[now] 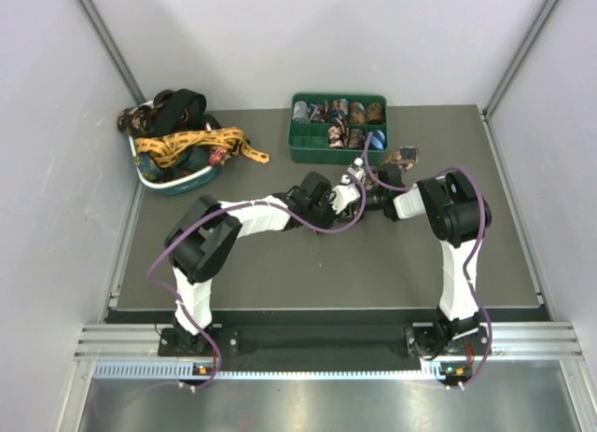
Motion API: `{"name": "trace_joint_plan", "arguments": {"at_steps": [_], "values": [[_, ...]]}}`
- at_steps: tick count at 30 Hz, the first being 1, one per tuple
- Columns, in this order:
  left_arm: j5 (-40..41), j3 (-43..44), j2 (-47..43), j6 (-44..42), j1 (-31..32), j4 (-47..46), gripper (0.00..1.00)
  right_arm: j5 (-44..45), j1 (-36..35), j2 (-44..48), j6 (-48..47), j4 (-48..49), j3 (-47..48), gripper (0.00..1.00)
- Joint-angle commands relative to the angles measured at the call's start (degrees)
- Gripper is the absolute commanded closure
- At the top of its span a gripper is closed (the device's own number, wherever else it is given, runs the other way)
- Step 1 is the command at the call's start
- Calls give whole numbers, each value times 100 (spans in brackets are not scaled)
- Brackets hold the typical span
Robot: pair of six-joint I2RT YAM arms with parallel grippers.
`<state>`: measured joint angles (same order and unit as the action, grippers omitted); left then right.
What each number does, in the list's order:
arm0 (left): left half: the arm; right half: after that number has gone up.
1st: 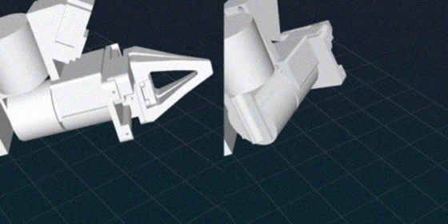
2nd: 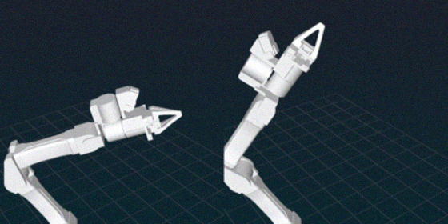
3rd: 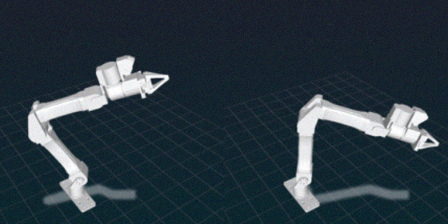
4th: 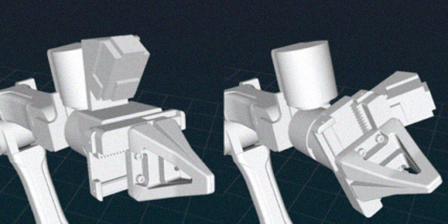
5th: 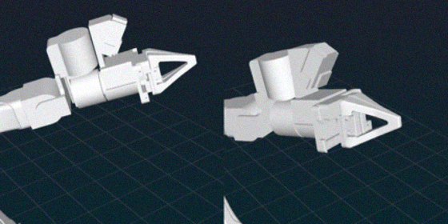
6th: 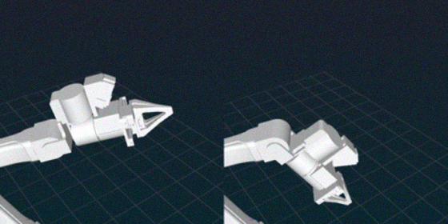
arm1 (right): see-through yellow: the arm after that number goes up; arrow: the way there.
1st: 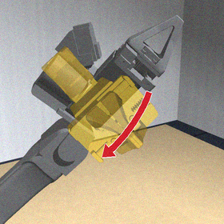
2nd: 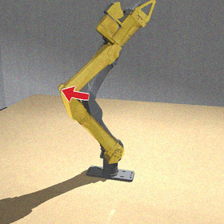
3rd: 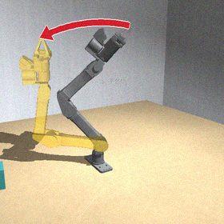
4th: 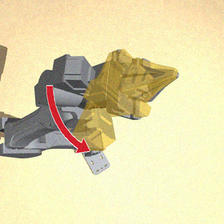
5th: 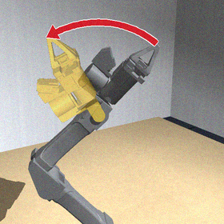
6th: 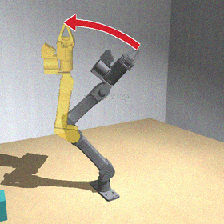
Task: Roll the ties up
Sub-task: Roll the tie
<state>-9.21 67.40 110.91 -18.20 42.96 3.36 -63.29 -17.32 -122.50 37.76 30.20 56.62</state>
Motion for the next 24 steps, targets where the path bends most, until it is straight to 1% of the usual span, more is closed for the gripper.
{"name": "trace_joint_plan", "arguments": {"at_steps": [1,10,17,20,23,24], "values": [[209,28,185,-35,28,640,71,387,89,217,-506,-286,-160,60],[51,371,537,237,-16,1422,71,905,413,779,-559,-242,-581,54],[-81,669,729,553,-139,2063,72,1398,773,1192,-348,170,-1056,53],[-203,923,870,703,-191,2371,72,1626,897,1491,-330,302,-1302,53],[-221,1169,1072,817,-191,2775,72,1916,941,1939,-409,452,-1662,52],[-221,1231,1116,844,-183,2880,72,2073,950,2219,-453,470,-1872,53]]}}
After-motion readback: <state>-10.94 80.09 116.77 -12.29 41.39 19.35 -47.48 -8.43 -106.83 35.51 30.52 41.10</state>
